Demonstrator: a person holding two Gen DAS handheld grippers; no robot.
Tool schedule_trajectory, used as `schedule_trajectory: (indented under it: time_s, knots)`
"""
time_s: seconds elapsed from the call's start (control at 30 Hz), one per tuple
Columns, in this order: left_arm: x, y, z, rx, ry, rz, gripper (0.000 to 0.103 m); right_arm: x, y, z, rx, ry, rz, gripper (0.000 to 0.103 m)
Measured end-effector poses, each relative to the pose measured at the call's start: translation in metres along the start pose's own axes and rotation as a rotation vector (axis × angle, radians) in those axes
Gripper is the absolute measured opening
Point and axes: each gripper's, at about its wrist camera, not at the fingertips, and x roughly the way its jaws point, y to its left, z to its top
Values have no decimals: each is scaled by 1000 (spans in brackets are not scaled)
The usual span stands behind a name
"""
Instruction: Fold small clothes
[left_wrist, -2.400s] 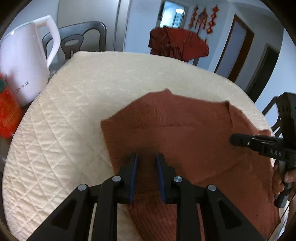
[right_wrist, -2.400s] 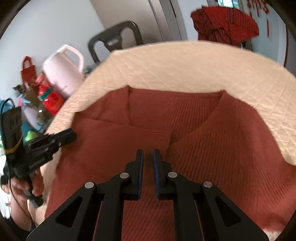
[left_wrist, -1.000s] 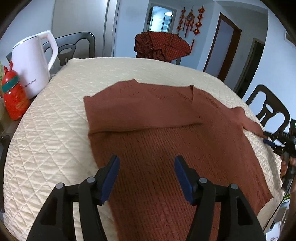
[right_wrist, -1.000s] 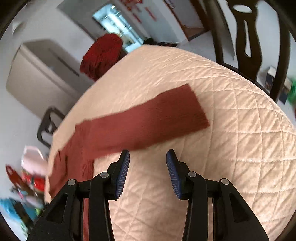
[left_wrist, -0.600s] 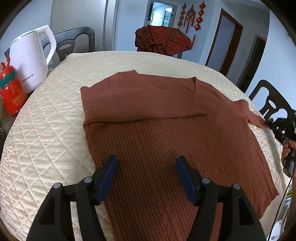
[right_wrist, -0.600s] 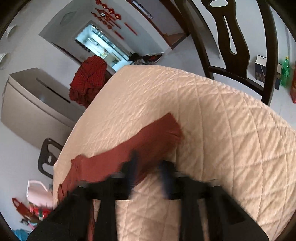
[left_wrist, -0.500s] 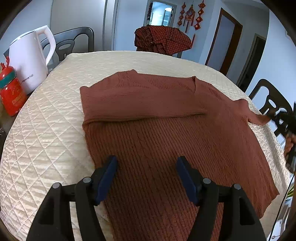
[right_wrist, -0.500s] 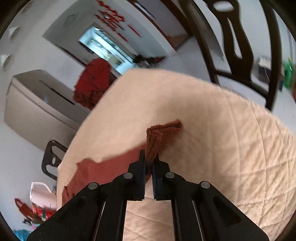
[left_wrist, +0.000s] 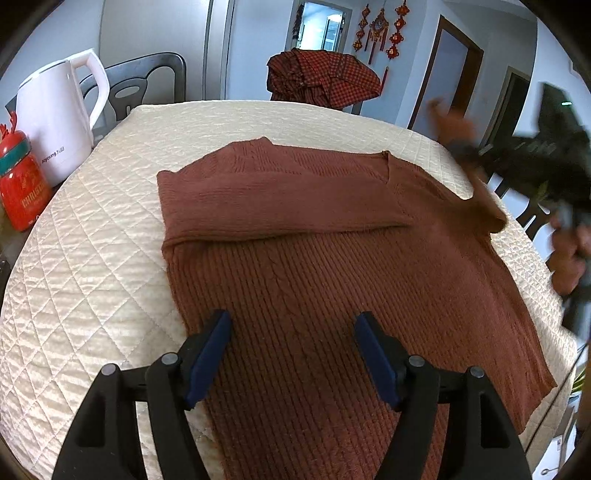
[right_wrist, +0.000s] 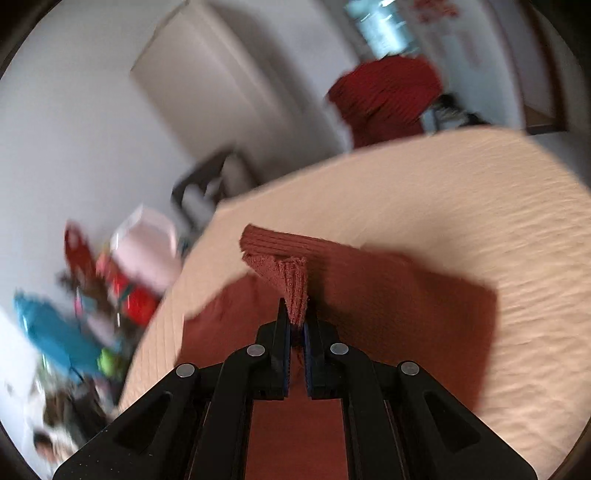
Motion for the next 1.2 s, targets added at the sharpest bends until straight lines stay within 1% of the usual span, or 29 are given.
schedule_trajectory:
  time_s: [0.03, 0.1, 0.13, 0.17, 0.23, 0.3, 0.37, 0.43, 0.47, 0.5, 0.6, 0.63, 0.67, 0.73, 0.8, 0.83, 0.87, 0.9, 0.93, 0.97, 1.0, 1.03, 1.07, 1.13, 1.2]
  knots:
    - [0, 1, 0, -4, -1, -5, 73, 13, 2, -7, -9, 42, 6, 6]
    - [-1, 3, 0, -12, -3, -15, 73, 45, 5, -21, -27, 160, 12, 7]
    - [-1, 4, 0, -16, -4, -20, 73, 47, 6, -26, -24, 190, 16, 8]
    - [-1, 4, 0, -19, -5, -23, 73, 49, 3, -28, -17, 198, 31, 14]
    - [-1, 5, 0, -24, -6, -30, 73, 35, 2, -29, -14, 171, 82, 22]
    - [-2, 5, -1, -29, -10, -36, 73, 10, -2, -33, -17, 137, 115, 22]
    - [-5, 5, 1, -31, -17, -55, 73, -8, -9, -36, -14, 111, 122, 22]
    - [-11, 5, 9, -60, -23, -139, 73, -19, -15, -44, -8, 97, 90, 22]
    - [-13, 4, 15, -74, -35, -172, 73, -24, -19, -49, -4, 97, 69, 22]
    - [-16, 1, 24, -75, -52, -189, 73, -27, -25, -54, 2, 105, 46, 22]
    - [-9, -15, 51, -36, -81, -178, 73, -24, -41, -71, 38, 145, -15, 22]
    - [-3, -20, 61, -22, -82, -181, 73, -24, -45, -73, 50, 149, -16, 22]
    - [6, -25, 70, -8, -74, -179, 73, -26, -48, -76, 63, 134, 2, 22]
    - [30, -37, 85, 25, -41, -159, 73, -29, -49, -76, 72, 127, 2, 22]
    - [54, -46, 94, 55, -5, -144, 65, -32, -48, -75, 61, 114, -14, 22]
    - [64, -50, 97, 67, 18, -133, 58, -35, -47, -74, 52, 99, -26, 22]
    - [74, -52, 96, 75, 42, -118, 53, -38, -47, -72, 48, 82, -29, 22]
    - [83, -53, 97, 75, 56, -106, 51, -40, -48, -71, 49, 65, -26, 22]
    - [87, -54, 98, 72, 48, -97, 49, -42, -50, -68, 55, 49, -25, 22]
    - [88, -55, 100, 78, 38, -97, 39, -42, -53, -66, 58, 36, -38, 22]
    - [88, -58, 102, 78, 44, -106, 32, -41, -56, -65, 61, 31, -53, 22]
    - [87, -60, 104, 74, 47, -128, 17, -38, -61, -63, 69, 29, -80, 22]
    - [85, -61, 105, 77, 44, -146, 7, -37, -65, -62, 80, 25, -97, 22]
    - [74, -68, 110, 103, 3, -158, 6, -38, -75, -61, 118, 0, -124, 22]
    - [61, -71, 115, 108, -48, -192, 6, -43, -84, -62, 159, -23, -126, 22]
